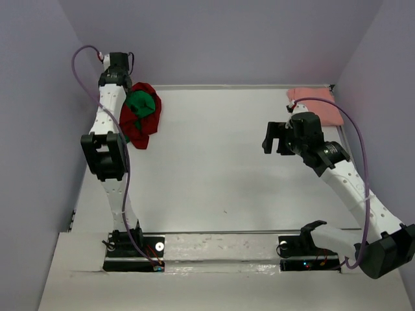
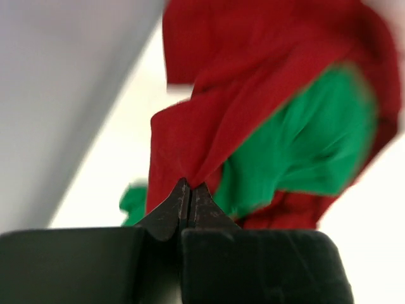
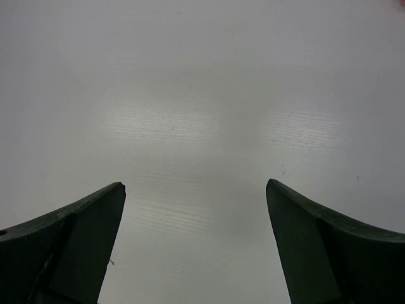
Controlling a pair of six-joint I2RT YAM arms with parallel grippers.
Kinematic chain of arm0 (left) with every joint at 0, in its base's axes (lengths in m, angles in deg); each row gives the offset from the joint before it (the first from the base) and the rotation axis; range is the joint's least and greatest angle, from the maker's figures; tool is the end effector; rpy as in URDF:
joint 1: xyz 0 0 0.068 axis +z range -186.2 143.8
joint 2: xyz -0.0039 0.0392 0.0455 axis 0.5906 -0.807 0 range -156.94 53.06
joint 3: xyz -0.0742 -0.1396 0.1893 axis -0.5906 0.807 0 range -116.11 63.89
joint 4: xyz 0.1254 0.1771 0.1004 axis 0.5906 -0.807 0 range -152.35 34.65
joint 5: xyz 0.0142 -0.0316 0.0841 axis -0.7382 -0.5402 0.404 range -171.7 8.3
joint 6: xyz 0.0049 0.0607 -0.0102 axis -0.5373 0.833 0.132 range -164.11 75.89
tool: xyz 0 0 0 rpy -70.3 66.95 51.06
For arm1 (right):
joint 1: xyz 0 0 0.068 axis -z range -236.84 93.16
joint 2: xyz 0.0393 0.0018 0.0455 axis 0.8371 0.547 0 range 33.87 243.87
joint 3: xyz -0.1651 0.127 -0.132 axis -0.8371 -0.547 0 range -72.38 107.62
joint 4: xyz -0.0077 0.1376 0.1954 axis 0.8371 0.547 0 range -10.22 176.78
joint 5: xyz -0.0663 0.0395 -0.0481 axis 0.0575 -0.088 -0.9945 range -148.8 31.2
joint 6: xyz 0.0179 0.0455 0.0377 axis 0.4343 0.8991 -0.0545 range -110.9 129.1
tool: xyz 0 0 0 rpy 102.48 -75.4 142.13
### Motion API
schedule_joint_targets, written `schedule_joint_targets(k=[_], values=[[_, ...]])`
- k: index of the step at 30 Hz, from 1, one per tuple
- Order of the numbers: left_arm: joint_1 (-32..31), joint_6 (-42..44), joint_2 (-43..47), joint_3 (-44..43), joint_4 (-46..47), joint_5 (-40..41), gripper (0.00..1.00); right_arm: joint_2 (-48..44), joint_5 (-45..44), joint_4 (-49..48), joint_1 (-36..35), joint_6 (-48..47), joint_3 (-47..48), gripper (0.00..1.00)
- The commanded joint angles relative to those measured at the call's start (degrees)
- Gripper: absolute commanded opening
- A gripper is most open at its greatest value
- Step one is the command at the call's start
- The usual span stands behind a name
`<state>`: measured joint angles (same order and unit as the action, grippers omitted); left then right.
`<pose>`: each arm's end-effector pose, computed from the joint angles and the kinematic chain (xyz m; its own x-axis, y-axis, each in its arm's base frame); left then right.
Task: Fold and stack the t-shirts
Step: Grab the tshirt from the pile
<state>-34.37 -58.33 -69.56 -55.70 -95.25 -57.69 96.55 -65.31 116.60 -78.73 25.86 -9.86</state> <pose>0.4561 0.0336 0.2818 -0.5798 -0.2430 -0.7777 -0.4841 0.8705 0.0890 0.2141 0.0804 0.3109 -0.6170 0.0608 -0.7846 -0.1134 0.9797 0.1651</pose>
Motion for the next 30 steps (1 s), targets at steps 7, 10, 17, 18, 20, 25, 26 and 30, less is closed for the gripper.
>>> schedule_joint_targets(k=[7, 10, 17, 18, 20, 25, 26, 30], values=[[3.53, 12.10, 11.71, -24.37, 14.22, -13.38, 0.00, 2.10, 4.85, 0.00, -2.71, 0.74, 3.13, 0.94], [6.95, 10.88, 9.61, -27.96, 15.55, -17.05, 0.00, 1.66, 4.13, 0.36, -3.25, 0.21, 2.69, 0.93], [11.35, 7.48, 8.37, -28.59, 25.82, -35.20, 0.00, 3.33, 4.22, 0.98, -4.65, 2.40, 2.17, 0.93], [11.71, 6.41, 8.98, -28.59, 27.40, -36.39, 0.00, 3.42, 4.04, 0.71, -4.65, 2.67, 1.99, 0.92], [12.06, 4.48, 9.07, -29.56, 32.15, -39.45, 0.00, 3.68, 2.30, 0.45, -6.49, 3.46, 1.29, 0.92], [12.76, -2.38, 9.95, -29.56, 41.54, -49.30, 0.00, 4.47, 1.76, 0.27, -7.55, 3.64, 0.67, 0.91], [12.76, -4.92, 9.95, -29.56, 42.53, -50.54, 0.00, 4.47, 1.67, 0.18, -7.55, 3.72, 0.32, 0.91], [11.63, -8.10, 10.39, -29.12, 44.91, -57.22, 0.00, 4.39, 1.23, 0.45, -8.16, 3.81, 0.15, 0.91]])
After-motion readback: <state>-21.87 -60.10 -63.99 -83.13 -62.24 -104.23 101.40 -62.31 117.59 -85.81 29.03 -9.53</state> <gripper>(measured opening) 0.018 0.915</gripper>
